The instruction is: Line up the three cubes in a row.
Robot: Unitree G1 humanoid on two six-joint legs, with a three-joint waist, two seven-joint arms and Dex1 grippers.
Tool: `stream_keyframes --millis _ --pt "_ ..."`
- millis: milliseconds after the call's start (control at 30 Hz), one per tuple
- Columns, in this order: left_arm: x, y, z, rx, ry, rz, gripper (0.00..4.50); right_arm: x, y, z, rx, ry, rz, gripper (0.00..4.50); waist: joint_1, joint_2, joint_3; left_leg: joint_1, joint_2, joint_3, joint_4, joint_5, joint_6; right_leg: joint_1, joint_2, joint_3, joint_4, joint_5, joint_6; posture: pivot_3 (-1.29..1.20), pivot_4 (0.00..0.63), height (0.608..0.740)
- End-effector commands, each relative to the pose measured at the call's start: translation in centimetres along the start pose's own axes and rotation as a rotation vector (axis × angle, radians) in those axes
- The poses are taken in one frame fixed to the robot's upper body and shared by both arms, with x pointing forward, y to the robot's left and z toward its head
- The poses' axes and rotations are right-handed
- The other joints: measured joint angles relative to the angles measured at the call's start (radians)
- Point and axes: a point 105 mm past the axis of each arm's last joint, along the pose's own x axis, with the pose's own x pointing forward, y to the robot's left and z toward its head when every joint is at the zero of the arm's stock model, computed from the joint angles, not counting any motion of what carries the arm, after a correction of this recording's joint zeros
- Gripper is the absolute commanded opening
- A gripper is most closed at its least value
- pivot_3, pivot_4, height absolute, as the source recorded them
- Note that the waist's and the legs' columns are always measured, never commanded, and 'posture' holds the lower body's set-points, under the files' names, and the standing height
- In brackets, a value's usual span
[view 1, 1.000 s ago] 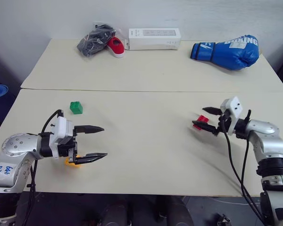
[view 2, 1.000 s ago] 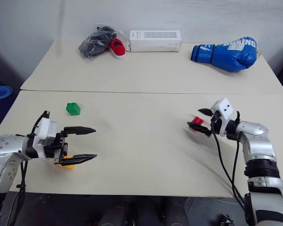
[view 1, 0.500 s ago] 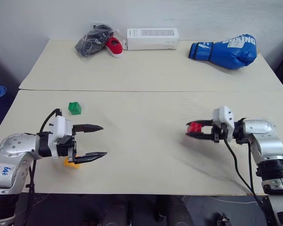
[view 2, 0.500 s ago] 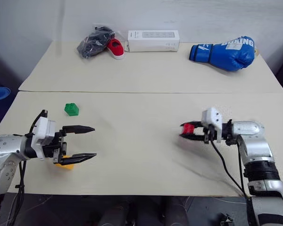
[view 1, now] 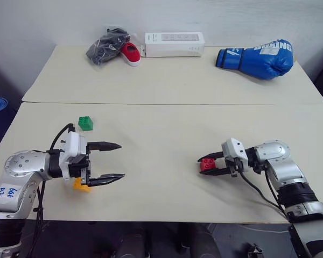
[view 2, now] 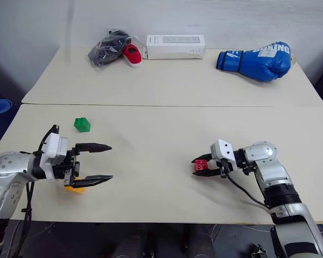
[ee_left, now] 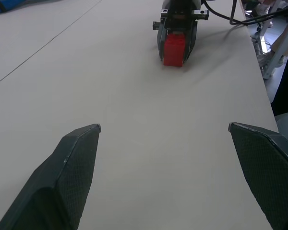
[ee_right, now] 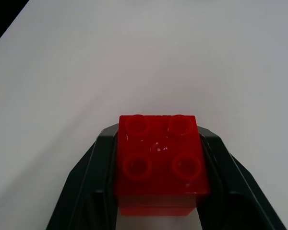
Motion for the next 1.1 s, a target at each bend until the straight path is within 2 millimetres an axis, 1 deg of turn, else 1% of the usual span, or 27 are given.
stream_keyframes --millis 33,100,167,233,267,300,333,400,433,533,600,633,700,733,800,867,933,967,1033,1067,1100 --pt "-1.1 0.7 0.6 0.038 0.012 0.046 4.50 0.1 -0.4 0.8 -0.038 -0.031 -0.008 2.48 0.000 0.000 0.000 0.000 0.000 0.000 0.000 0.000 0.000 0.000 0.000 0.000 0.000 0.000 0.000 0.00 0.150 0.740" --pt "-1.5 0.8 0.5 0.036 0.016 0.070 4.50 -0.1 -0.3 1.0 -0.047 -0.037 -0.014 3.12 0.000 0.000 0.000 0.000 0.000 0.000 0.000 0.000 0.000 0.000 0.000 0.000 0.000 0.000 0.000 0.00 0.150 0.740" --pt "-2.3 1.1 0.3 0.027 0.018 0.117 4.50 -0.7 -0.4 1.5 -0.052 -0.060 -0.040 3.72 0.000 0.000 0.000 0.000 0.000 0.000 0.000 0.000 0.000 0.000 0.000 0.000 0.000 0.000 0.000 0.00 0.150 0.740" --pt "-4.2 1.5 -0.1 0.002 0.016 0.220 4.50 -2.0 -0.7 2.8 -0.060 -0.132 -0.122 4.33 0.000 0.000 0.000 0.000 0.000 0.000 0.000 0.000 0.000 0.000 0.000 0.000 0.000 0.000 0.000 0.00 0.150 0.740" --pt "-4.8 1.6 -0.3 -0.008 0.016 0.258 4.50 -2.4 -0.8 3.4 -0.063 -0.165 -0.157 4.46 0.000 0.000 0.000 0.000 0.000 0.000 0.000 0.000 0.000 0.000 0.000 0.000 0.000 0.000 0.000 0.00 0.150 0.740" --pt "-6.1 1.9 -0.7 -0.021 0.015 0.333 4.50 -3.0 -0.9 3.8 -0.064 -0.196 -0.209 4.46 0.000 0.000 0.000 -0.001 0.001 -0.001 0.000 0.000 0.000 0.000 0.000 0.000 -0.001 0.000 0.000 0.00 0.150 0.740" --pt "-8.3 2.3 -1.4 -0.047 0.010 0.458 4.50 -3.9 -1.0 4.1 -0.105 -0.228 -0.281 4.46 0.000 0.000 0.000 0.000 0.001 -0.001 0.000 0.000 0.000 0.000 0.000 0.000 -0.001 0.000 0.000 0.00 0.150 0.740" --pt "-12.5 2.6 -2.7 -0.091 0.003 0.694 4.50 -6.2 -0.7 5.7 -0.176 -0.412 -0.421 4.46 -0.001 0.000 0.000 0.000 0.001 -0.001 0.000 0.000 0.000 0.000 0.000 0.000 -0.001 0.000 0.000 0.00 0.150 0.740" --pt "-13.7 2.6 -3.1 -0.106 0.001 0.758 4.50 -6.9 -0.5 6.1 -0.187 -0.476 -0.457 4.46 -0.001 0.000 0.000 0.000 0.001 -0.001 -0.001 -0.001 -0.001 0.000 0.000 0.000 -0.001 0.000 0.000 0.00 0.150 0.740" --pt "-18.1 1.5 -4.8 -0.162 0.000 1.006 4.50 -7.6 0.9 4.2 -0.139 -0.403 -0.493 4.46 0.001 -0.001 0.000 0.001 0.001 -0.001 -0.001 -0.001 0.000 0.001 0.000 0.000 -0.001 0.000 0.000 0.00 0.150 0.740" --pt "-19.9 0.5 -5.6 -0.197 -0.008 1.125 4.50 -8.3 1.3 3.2 -0.124 -0.394 -0.549 4.46 0.004 -0.002 -0.001 0.001 0.001 -0.001 -0.001 -0.002 0.000 0.001 -0.001 0.000 -0.002 0.000 0.000 0.00 0.150 0.740" --pt "-20.4 -0.1 -5.9 -0.210 -0.015 1.172 4.50 -8.8 1.7 2.8 -0.083 -0.401 -0.549 4.46 0.004 -0.002 -0.001 0.002 0.001 -0.001 -0.001 -0.002 0.001 0.002 -0.002 0.000 -0.001 0.000 0.000 0.00 0.150 0.740" --pt "-20.5 -0.8 -6.2 -0.229 -0.037 1.218 4.50 -9.5 1.8 2.3 -0.070 -0.401 -0.601 4.46 0.004 -0.002 -0.001 0.002 0.000 -0.001 -0.001 -0.003 0.001 0.002 -0.002 0.001 -0.002 0.000 0.000 0.00 0.150 0.740" --pt "-20.1 -0.8 -6.1 -0.232 -0.051 1.219 4.50 -9.6 1.8 2.3 -0.066 -0.403 -0.608 4.46 0.004 -0.002 -0.001 0.002 0.000 -0.001 -0.001 -0.004 0.001 0.002 -0.002 0.001 -0.002 0.000 0.000 0.00 0.150 0.740" --pt "-18.6 -0.1 -5.8 -0.261 -0.084 1.224 4.50 -9.8 1.5 2.7 -0.090 -0.416 -0.636 4.46 0.006 -0.002 -0.001 0.002 0.001 -0.001 -0.001 -0.004 0.000 0.001 -0.002 0.001 -0.002 0.000 0.000 0.00 0.150 0.740" --pt "-17.2 0.6 -5.6 -0.288 -0.081 1.222 4.50 -9.7 1.4 3.0 -0.104 -0.427 -0.641 4.46 0.009 -0.002 -0.001 0.002 0.001 -0.001 -0.001 -0.004 0.000 0.002 -0.003 0.001 -0.003 0.000 0.000 0.00 0.150 0.740" --pt "-15.3 1.8 -5.3 -0.323 -0.084 1.218 4.50 -9.4 1.0 3.5 -0.109 -0.447 -0.642 4.46 0.009 -0.002 -0.001 0.003 0.001 -0.001 -0.001 -0.004 -0.001 0.001 -0.003 0.001 -0.003 0.000 0.000 0.00 0.150 0.740" --pt "-14.1 2.8 -4.7 -0.323 -0.099 1.217 4.50 -9.1 1.0 3.7 -0.111 -0.452 -0.635 4.46 0.009 -0.002 -0.001 0.003 0.001 -0.001 -0.001 -0.004 -0.001 0.001 -0.003 0.001 -0.002 0.000 0.000 0.00 0.150 0.740" --pt "-11.5 5.1 -3.8 -0.346 -0.110 1.230 4.50 -8.6 0.7 4.1 -0.110 -0.462 -0.625 4.46 0.012 -0.002 -0.001 0.003 0.001 -0.001 -0.001 -0.004 -0.001 0.002 -0.002 0.001 0.002 0.000 0.000 0.00 0.150 0.740" --pt "-10.2 6.4 -3.5 -0.384 -0.115 1.250 4.50 -8.4 0.6 4.3 -0.113 -0.465 -0.621 4.46 0.017 -0.002 -0.001 0.003 0.000 -0.001 -0.001 -0.004 -0.001 0.002 -0.002 0.001 0.002 0.000 0.000 0.00 0.150 0.740" --pt "-9.4 7.4 -3.3 -0.398 -0.109 1.280 4.50 -8.2 0.5 4.4 -0.112 -0.467 -0.620 4.46 0.021 -0.002 -0.001 0.003 0.000 -0.001 -0.001 -0.003 -0.001 0.002 -0.002 0.001 0.002 0.000 0.000 0.00 0.150 0.740"
